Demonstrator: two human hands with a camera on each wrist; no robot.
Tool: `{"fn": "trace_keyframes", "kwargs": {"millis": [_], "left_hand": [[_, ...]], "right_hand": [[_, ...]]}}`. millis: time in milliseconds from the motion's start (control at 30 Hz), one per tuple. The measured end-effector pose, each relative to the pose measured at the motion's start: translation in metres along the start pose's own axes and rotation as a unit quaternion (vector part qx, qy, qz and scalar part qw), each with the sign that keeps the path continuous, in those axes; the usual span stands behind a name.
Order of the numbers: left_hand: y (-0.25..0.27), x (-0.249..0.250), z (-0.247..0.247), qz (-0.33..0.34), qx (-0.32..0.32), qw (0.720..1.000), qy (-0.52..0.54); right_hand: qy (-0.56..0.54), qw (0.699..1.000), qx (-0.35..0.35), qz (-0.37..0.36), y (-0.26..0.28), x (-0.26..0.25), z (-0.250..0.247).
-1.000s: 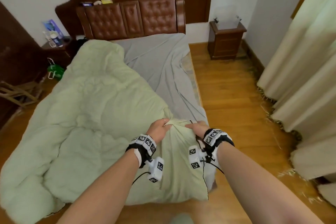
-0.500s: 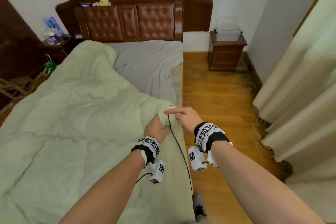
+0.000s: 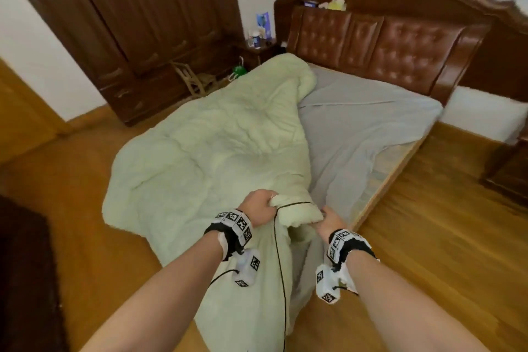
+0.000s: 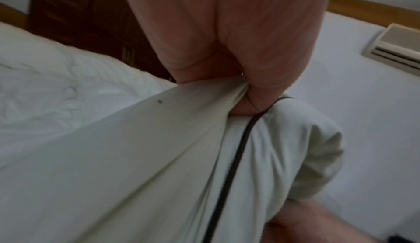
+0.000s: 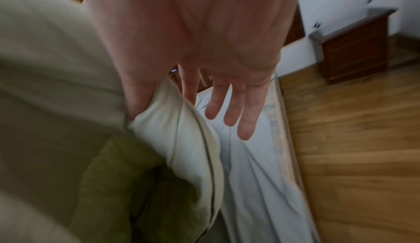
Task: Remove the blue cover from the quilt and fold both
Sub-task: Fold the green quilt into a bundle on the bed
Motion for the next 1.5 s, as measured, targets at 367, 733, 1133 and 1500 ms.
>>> {"fn": "trace_keyframes", "kwargs": {"millis": [367, 733, 1133, 1500], "left_hand": [[-0.02, 0.096, 0.052, -0.219, 0.074, 0.973, -0.005], [-0.193, 0.258, 0.088, -0.055, 0.06, 0.979, 0.186], [-0.211, 0.258, 0.046, -0.294, 0.193, 0.935, 0.053], [-0.169, 0.305, 0.059, -0.4, 0.393, 0.813, 0.154]], "right_hand": [[0.297, 0.903, 0.055, -0.305, -0.031, -0.075, -0.2], [0.318, 0.859, 0.012, -0.401, -0.138, -0.05, -0.318], [0.101, 0.913, -0.166, -0.36, -0.237, -0.023, -0.286], [0.073, 0.887, -0.244, -0.385, -0.252, -0.017, -0.256]]}}
Point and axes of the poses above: each hand's wrist, its own y-axis away from the middle knuckle, its own z-axis out of the palm, x = y × z, the point moved 4 cm from there along -y, towards the middle knuckle
